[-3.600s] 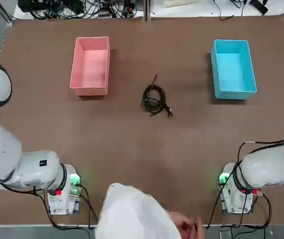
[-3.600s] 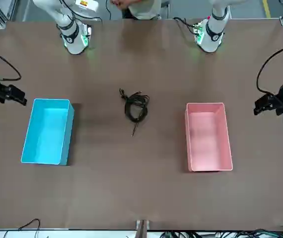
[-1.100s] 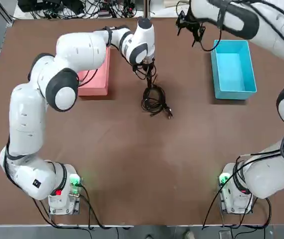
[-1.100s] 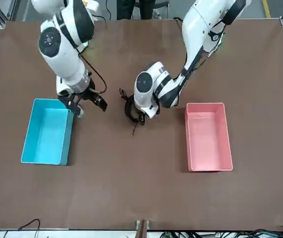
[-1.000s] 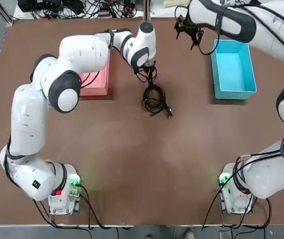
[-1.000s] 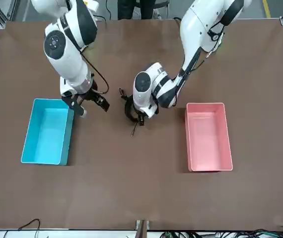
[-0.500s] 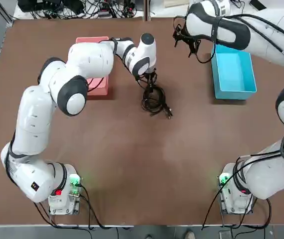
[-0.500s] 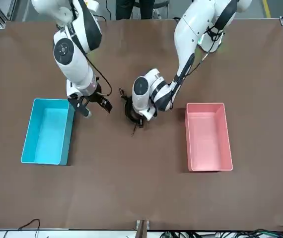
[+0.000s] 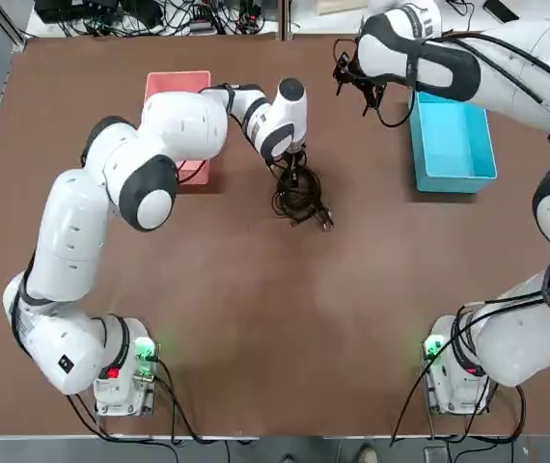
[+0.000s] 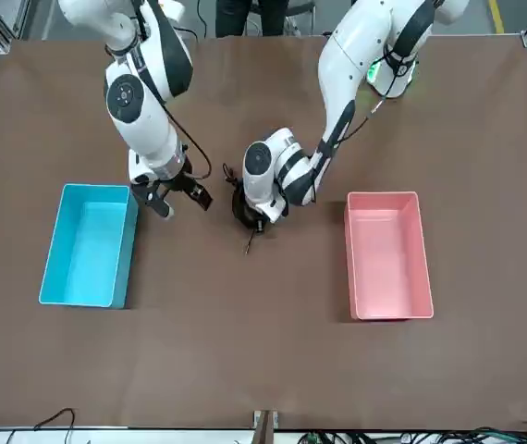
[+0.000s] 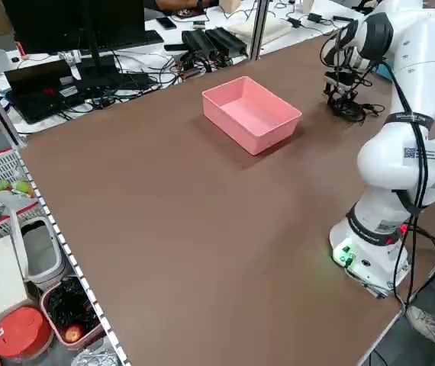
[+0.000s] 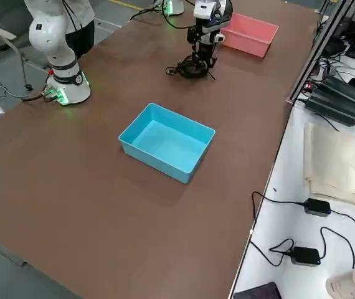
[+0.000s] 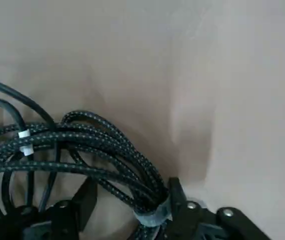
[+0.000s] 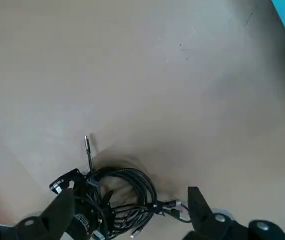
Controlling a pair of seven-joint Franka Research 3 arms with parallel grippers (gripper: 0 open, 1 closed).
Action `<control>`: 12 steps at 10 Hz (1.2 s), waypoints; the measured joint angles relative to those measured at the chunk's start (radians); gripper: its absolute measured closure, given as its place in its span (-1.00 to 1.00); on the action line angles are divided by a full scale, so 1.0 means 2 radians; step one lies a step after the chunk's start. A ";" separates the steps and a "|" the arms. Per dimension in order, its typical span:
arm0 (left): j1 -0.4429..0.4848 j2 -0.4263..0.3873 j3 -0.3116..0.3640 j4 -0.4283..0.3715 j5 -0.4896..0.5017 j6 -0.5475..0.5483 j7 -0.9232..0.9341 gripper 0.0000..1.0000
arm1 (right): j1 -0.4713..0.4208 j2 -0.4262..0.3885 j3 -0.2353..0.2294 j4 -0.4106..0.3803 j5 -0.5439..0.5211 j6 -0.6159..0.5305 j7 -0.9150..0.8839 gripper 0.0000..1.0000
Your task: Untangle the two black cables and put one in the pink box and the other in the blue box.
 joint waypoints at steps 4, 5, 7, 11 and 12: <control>0.000 0.000 0.003 0.006 0.002 0.001 0.000 0.56 | 0.004 0.003 0.000 0.000 0.000 0.009 0.018 -1.00; 0.000 0.000 0.003 0.007 0.014 0.001 0.000 0.61 | 0.005 0.003 0.000 0.000 0.000 0.009 0.025 -1.00; 0.005 -0.003 0.004 0.013 0.025 0.000 0.000 0.63 | 0.006 0.003 0.000 0.000 0.002 0.009 0.041 -1.00; 0.033 -0.031 0.002 0.020 0.003 -0.023 -0.001 0.63 | 0.008 0.004 0.000 0.000 0.004 0.009 0.066 -1.00; 0.042 -0.035 0.002 0.028 -0.032 -0.036 -0.001 0.63 | 0.010 0.004 0.000 0.000 0.005 0.010 0.080 -1.00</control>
